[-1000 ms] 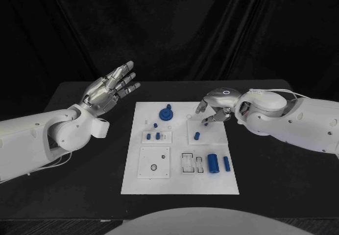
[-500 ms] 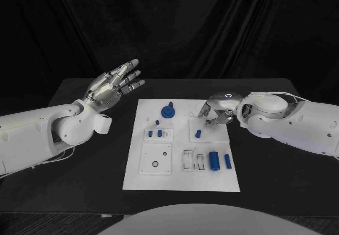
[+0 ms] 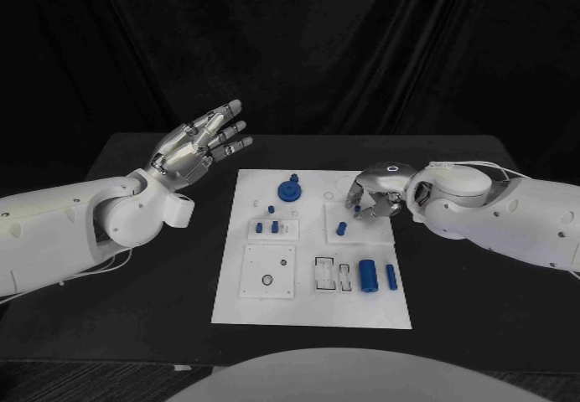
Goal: Assemble the parts on the task board
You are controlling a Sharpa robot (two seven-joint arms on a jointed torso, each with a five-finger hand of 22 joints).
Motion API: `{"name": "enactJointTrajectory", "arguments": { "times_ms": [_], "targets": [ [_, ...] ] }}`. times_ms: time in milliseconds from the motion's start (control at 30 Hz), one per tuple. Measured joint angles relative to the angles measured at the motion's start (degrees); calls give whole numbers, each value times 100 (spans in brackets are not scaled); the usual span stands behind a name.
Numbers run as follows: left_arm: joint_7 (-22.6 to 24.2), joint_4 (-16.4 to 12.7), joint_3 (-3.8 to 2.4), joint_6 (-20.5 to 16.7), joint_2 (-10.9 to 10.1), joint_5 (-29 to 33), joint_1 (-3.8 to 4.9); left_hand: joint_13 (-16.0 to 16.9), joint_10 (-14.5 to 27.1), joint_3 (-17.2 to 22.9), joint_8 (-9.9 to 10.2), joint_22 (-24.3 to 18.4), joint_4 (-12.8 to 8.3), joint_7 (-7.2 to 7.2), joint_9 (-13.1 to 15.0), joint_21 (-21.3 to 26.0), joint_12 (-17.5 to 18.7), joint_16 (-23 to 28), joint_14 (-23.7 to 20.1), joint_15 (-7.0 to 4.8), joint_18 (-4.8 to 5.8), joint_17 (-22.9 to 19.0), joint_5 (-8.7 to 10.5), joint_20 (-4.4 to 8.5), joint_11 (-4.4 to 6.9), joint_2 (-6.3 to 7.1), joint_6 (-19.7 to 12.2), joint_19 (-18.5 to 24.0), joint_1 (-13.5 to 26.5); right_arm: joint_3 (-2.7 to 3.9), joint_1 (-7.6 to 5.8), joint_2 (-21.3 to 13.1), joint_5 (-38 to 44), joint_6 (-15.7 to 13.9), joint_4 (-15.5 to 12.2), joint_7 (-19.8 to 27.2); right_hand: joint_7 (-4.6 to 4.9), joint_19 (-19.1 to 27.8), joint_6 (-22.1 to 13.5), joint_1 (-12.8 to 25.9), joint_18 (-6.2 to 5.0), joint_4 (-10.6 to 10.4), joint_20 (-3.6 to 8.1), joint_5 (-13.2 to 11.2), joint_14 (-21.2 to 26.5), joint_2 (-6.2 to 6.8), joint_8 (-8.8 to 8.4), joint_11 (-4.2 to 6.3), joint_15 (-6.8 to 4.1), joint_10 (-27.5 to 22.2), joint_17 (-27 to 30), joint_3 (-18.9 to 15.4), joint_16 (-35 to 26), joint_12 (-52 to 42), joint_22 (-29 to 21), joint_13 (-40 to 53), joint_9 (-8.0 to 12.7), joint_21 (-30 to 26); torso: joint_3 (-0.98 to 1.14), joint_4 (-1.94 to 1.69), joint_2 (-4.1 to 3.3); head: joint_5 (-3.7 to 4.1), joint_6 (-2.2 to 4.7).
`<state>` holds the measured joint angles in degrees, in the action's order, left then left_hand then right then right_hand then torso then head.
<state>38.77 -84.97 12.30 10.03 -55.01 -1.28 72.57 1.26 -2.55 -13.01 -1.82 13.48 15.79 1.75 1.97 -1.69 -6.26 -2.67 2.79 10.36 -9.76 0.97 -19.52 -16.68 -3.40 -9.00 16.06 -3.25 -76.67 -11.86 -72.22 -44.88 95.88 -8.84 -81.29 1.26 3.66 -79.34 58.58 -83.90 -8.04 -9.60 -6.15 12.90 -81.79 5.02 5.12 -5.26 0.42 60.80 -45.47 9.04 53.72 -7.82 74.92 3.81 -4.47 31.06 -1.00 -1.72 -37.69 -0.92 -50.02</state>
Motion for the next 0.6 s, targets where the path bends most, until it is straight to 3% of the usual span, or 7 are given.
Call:
{"name": "enactJointTrajectory", "arguments": {
  "times_ms": [133, 300, 533, 567, 600],
  "targets": [
    [1, 3, 0, 13, 3, 0, -5, 6, -13, 7, 0, 25, -11, -20, 0, -21, -12, -45, 40, 39, 1, 9, -95, -19, -17, -2, -20, -31, -50, 11, 12, 6, -5, -1, 29, -1, 33, 0, 88, 0, 0, 60, 0, 115, 0, 0, 10, 10, 0, 39, -16, 59, 0, 22, 0, -1, -13, 0, -2, 0, 3, -4, 0],
    [1, 8, 0, 8, 12, -9, -11, 25, -77, -8, 0, 232, -39, -28, -1, -108, -128, -226, 164, 163, 1, 49, -252, -21, -120, -37, -1, -248, -129, 17, 22, 13, -12, -16, 68, -4, 152, -21, 207, -23, 0, 110, 22, 198, -22, -23, 10, 27, -22, 136, -68, 159, 23, 23, 0, -4, -34, 17, -3, 0, 5, -2, 0],
    [2, 27, 0, -5, 25, -23, -18, 25, -76, -24, 0, 309, -56, -12, -1, -138, -171, -310, 195, 195, 2, 57, -425, -20, -158, -7, 14, -348, -236, 19, 31, 15, -19, -37, 86, -5, 249, -41, 304, -67, 0, 164, 42, 238, -43, 21, 10, 55, -43, 267, -85, 324, 46, 33, -1, -5, -51, 70, -5, 0, 8, 3, 1],
    [2, 30, 0, -5, 28, -25, -19, 25, -76, -25, 0, 311, -89, -12, -1, -138, -172, -326, 195, 194, 11, 57, -468, -20, -158, -34, 14, -348, -262, 20, 33, 15, -20, -39, 87, -5, 260, -46, 315, -70, 0, 180, 47, 238, -43, 24, 10, 62, -43, 290, -85, 340, 46, 33, -1, -5, -54, 70, -5, 1, 9, 3, 2],
    [2, 31, 0, -5, 30, -26, -19, 25, -76, -23, 0, 311, -103, -12, -1, -138, -172, -326, 195, 194, 92, 57, -509, -20, -158, -21, 14, -370, -282, 20, 34, 15, -21, -42, 87, -5, 281, -61, 336, -70, 0, 189, 61, 254, -37, 24, 9, 69, -49, 323, -85, 369, 46, 35, -1, -5, -60, 70, -5, 1, 9, 3, 2]
  ]
}}
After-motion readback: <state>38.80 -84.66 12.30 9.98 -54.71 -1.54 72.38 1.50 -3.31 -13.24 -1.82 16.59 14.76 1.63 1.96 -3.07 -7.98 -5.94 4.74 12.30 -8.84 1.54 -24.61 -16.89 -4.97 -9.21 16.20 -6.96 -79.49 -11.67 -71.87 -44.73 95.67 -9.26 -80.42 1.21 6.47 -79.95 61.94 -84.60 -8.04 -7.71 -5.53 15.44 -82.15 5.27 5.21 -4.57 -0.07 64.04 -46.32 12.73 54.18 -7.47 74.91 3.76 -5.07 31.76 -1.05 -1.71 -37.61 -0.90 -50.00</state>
